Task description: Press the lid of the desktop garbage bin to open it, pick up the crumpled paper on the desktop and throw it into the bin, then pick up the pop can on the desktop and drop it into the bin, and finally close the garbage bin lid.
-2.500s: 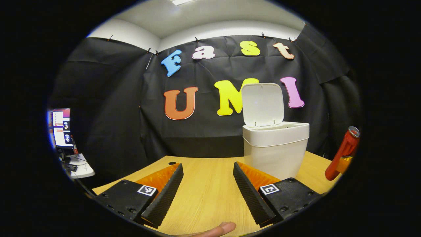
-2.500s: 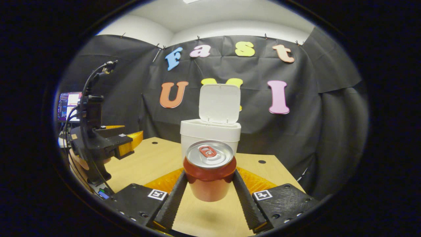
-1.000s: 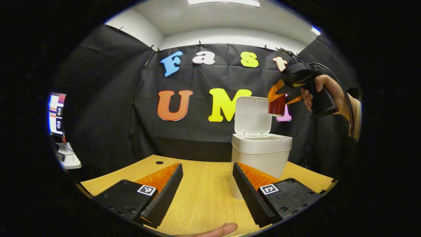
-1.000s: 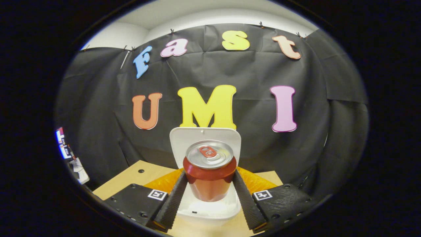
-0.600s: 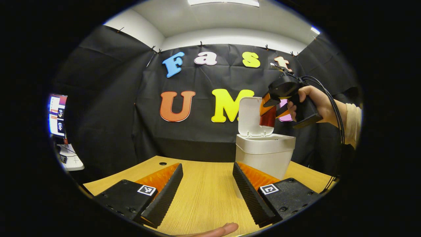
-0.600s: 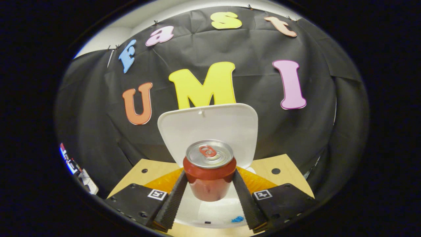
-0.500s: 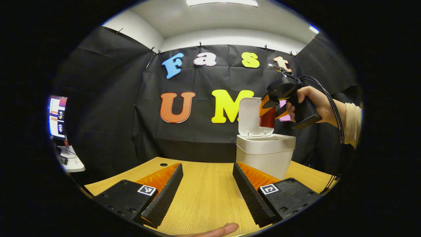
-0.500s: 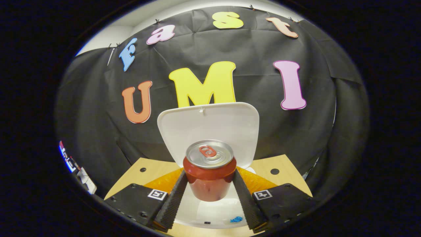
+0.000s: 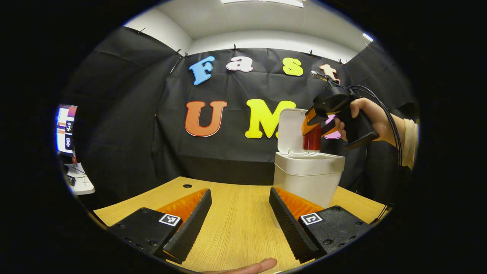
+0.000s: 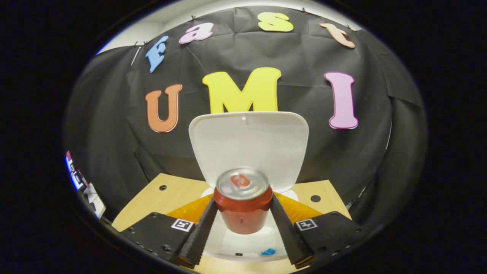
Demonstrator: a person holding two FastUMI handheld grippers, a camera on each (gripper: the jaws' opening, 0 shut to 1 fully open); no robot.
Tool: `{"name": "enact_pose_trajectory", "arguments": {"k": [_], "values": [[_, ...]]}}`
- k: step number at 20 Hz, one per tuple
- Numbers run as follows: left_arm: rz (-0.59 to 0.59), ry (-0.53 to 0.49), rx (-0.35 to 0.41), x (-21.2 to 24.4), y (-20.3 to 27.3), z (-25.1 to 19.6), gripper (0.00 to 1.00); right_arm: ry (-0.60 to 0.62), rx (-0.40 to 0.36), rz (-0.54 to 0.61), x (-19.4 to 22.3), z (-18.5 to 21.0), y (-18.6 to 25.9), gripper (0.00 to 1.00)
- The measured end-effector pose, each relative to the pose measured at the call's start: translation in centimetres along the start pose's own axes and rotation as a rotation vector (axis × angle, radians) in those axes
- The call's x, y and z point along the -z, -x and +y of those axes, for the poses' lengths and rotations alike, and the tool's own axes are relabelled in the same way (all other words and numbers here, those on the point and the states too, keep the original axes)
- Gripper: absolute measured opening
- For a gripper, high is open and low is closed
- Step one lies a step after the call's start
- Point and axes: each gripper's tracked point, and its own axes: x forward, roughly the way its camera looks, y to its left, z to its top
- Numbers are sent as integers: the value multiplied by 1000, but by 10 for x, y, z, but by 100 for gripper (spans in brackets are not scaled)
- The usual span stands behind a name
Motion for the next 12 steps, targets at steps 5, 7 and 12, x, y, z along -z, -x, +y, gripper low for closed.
{"name": "enact_pose_trajectory", "arguments": {"k": [5, 7, 12], "values": [[12, 5, 16, 4, 2, -4, 98, -8, -6, -69, -22, 6, 15, 89], [8, 21, 38, 0, 4, -10, 98, -5, -21, -121, -41, 12, 24, 92], [1, 22, 54, -7, 7, -8, 99, -31, -97, -322, -108, 27, 54, 92]]}}
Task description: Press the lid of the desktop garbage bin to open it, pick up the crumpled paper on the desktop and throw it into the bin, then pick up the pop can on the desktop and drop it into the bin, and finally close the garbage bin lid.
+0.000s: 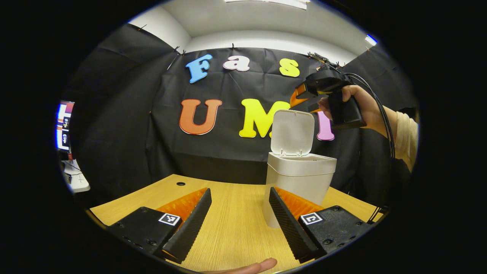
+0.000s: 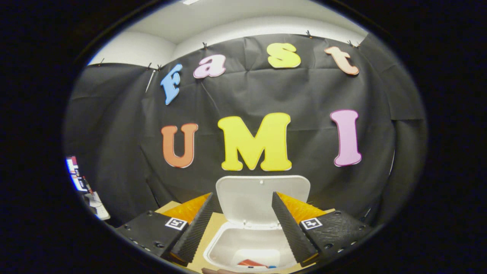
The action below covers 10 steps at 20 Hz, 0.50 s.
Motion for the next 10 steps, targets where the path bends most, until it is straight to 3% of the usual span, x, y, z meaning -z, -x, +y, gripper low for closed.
{"name": "enact_pose_trajectory", "arguments": {"k": [6, 10], "values": [[2, 21, 27, -2, 5, -2, 98, -25, 47, -38, -28, -6, -31, 93], [22, 24, 69, -5, 19, -13, 96, 11, 57, 9, -27, -11, -62, 93]]}}
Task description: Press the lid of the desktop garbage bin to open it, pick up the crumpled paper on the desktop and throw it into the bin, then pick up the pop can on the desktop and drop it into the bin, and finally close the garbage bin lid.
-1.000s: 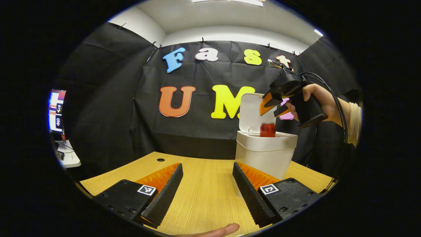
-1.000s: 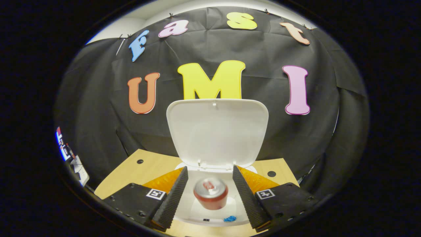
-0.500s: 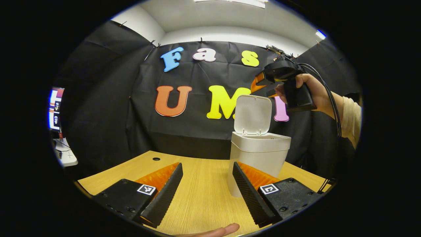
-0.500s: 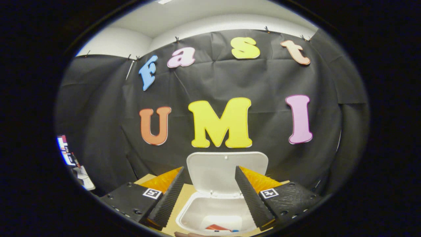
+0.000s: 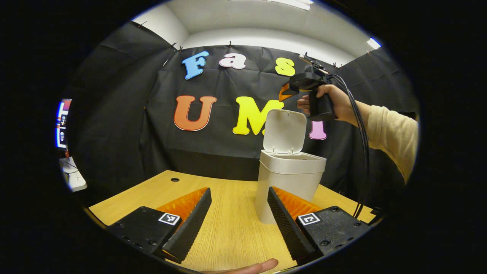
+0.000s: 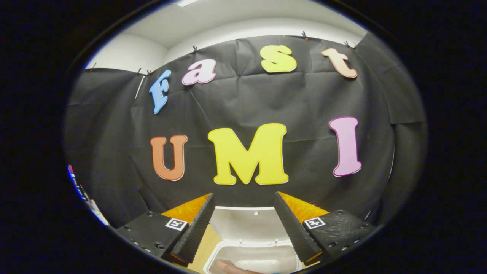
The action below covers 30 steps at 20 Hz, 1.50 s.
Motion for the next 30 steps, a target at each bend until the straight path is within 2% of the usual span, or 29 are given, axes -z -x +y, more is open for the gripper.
{"name": "enact_pose_trajectory", "arguments": {"k": [1, 2, 3, 4, 5, 6, 7, 9, 13, 15, 16, 17, 18, 20, 21, 23, 25, 27, 28, 30], "values": [[-10, -1, 14, -5, 1, -3, 96, 8, 12, 2, -1, -3, -7, 92], [-23, 1, 21, -7, 2, -4, 100, 1, 16, 10, 0, -5, -14, 92], [-30, -1, 25, -9, 3, -2, 96, -15, 18, 19, 4, -4, -21, 92], [-29, -2, 21, -9, 4, 1, 96, -31, 28, 29, 7, -5, -28, 95], [-28, -2, 9, -10, 5, 7, 96, -30, 36, 51, 12, -6, -35, 92], [-36, -1, -7, -11, 6, 15, 96, -12, 53, 67, 15, -10, -40, 95], [-46, 4, -21, -15, 6, 22, 96, 10, 78, 83, 20, -15, -46, 92], [-46, 14, -40, -16, 6, 29, 96, 11, 68, 71, 22, -16, -47, 96], [-27, -32, -93, -9, 4, 44, 97, 24, 47, 40, 26, -12, -32, 98], [-32, -52, -95, -11, 7, 43, 97, 19, 50, 53, 30, -13, -20, 97], [-32, -53, -87, -12, 8, 40, 97, 24, 47, 60, 33, -11, -13, 100], [-33, -53, -87, -12, 9, 40, 97, 23, 44, 71, 37, -10, -8, 97], [-36, -55, -100, -14, 9, 44, 97, 13, 42, 96, 44, -10, -3, 97], [-29, -65, -120, -13, 9, 49, 100, 12, 51, 237, 78, -14, 5, 96], [-32, -67, -118, -14, 8, 49, 97, 35, 88, 303, 99, -23, 7, 96], [-29, -62, -123, -12, 8, 49, 97, -19, 69, 381, 136, -23, 19, 99], [-24, -84, -131, -10, 7, 49, 97, -80, 42, 474, 171, -26, 32, 98], [-29, -105, -139, -12, 5, 49, 97, -123, 24, 520, 198, -32, 35, 97], [-27, -111, -142, -10, 3, 50, 96, -138, 7, 527, 204, -34, 35, 94], [-18, -116, -144, -7, 1, 49, 96, -168, -12, 490, 203, -37, 35, 94]]}}
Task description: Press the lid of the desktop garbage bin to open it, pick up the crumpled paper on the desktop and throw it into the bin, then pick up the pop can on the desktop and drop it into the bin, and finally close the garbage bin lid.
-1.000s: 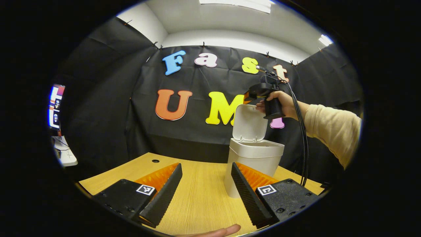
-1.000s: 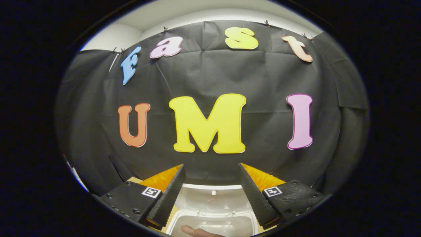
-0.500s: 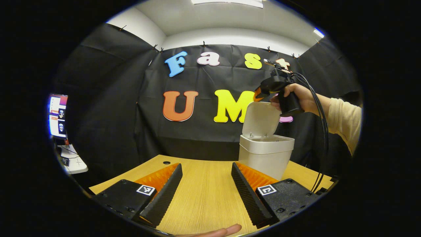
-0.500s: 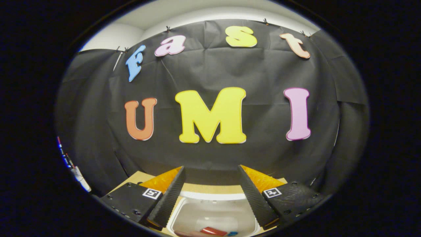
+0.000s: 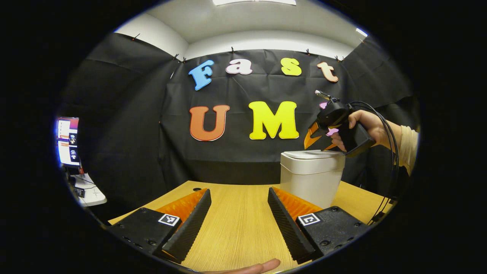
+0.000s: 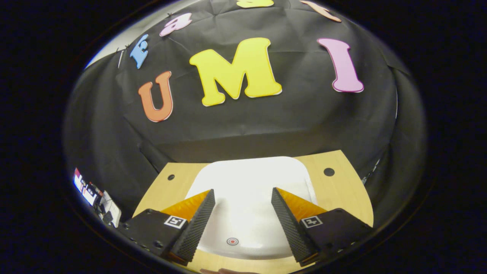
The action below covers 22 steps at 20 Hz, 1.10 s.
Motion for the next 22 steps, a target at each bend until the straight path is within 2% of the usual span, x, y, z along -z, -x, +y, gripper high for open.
{"name": "enact_pose_trajectory", "arguments": {"k": [2, 4, 8, 14, 22], "values": [[4, -11, -10, 2, -2, 0, 96, -7, -8, -13, 1, -4, 5, 93], [16, -28, -19, 5, -5, 0, 96, 50, 3, -14, 8, -5, 9, 93], [31, -19, 1, 9, -6, -8, 97, 189, 81, -8, 21, -11, 22, 93], [18, -48, 9, 5, -3, -12, 96, 140, 124, -57, 28, -11, 32, 96], [94, -46, -2, 27, -13, -15, 97, 166, 77, -143, 39, -12, 39, 96]]}}
